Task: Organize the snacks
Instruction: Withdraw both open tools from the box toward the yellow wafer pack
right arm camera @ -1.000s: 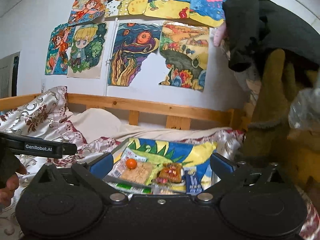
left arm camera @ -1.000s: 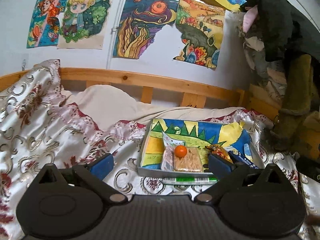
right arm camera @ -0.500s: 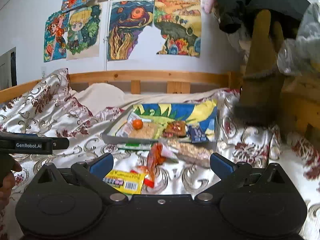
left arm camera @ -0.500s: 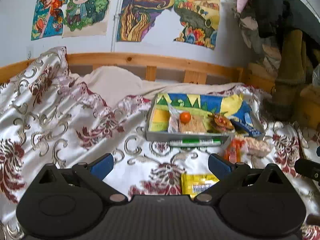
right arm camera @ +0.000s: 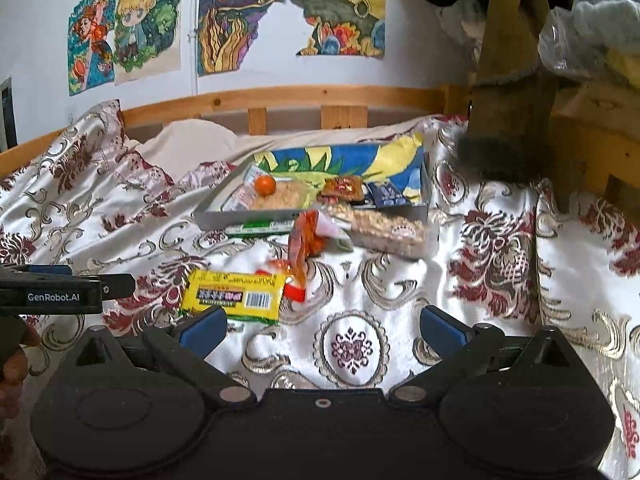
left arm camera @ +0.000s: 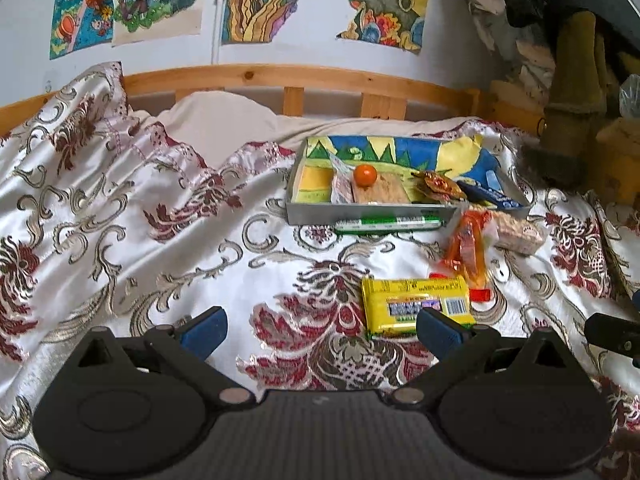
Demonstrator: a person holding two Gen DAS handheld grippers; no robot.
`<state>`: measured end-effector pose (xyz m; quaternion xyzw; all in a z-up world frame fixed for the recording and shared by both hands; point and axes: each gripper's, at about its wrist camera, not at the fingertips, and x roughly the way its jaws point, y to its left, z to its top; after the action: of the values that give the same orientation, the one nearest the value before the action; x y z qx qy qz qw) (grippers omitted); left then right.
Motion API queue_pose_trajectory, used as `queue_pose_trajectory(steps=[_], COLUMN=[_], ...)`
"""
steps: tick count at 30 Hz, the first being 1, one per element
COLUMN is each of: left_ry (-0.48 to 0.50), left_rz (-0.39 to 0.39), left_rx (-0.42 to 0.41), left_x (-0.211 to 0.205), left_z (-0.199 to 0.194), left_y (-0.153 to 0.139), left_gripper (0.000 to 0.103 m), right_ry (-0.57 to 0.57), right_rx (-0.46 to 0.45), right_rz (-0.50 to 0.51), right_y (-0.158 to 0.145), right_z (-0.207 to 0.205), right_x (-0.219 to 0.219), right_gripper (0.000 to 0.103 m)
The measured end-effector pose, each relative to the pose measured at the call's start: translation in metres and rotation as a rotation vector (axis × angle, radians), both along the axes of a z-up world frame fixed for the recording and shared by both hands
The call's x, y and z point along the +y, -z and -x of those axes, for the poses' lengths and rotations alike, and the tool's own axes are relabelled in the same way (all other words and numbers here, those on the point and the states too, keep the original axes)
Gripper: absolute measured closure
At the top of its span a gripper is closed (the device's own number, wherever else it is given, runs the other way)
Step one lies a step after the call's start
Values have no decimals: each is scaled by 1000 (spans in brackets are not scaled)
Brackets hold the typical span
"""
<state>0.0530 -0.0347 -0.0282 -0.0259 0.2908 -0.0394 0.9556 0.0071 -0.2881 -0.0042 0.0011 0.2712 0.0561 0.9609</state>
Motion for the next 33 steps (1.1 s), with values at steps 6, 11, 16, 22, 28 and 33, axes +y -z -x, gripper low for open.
queue_pose_trajectory(steps=[6, 11, 16, 22, 28, 33], left_ry=[4, 16, 21, 28, 35, 91], left_rz=[-2, 12, 14, 36, 40, -3], left_rx=[26, 48, 62, 68, 76, 51], left_x=[1, 2, 4, 10, 11, 5], left_z=[-1, -4, -7, -10, -13, -14], left_y=[4, 6, 9, 12, 14, 14], left_gripper=[1, 1, 1, 1, 1, 1], right_ry=[7, 4, 5, 7, -1, 1], right_rx=[29, 46, 62, 74, 86, 83], right_rz=[5, 10, 11, 5, 9, 8], right_y=[5, 8, 11, 13, 16, 16], right_z=[-3, -6, -11, -15, -19, -23], right_x=[1, 2, 4, 4, 5, 4], right_gripper=[1, 1, 1, 1, 1, 1])
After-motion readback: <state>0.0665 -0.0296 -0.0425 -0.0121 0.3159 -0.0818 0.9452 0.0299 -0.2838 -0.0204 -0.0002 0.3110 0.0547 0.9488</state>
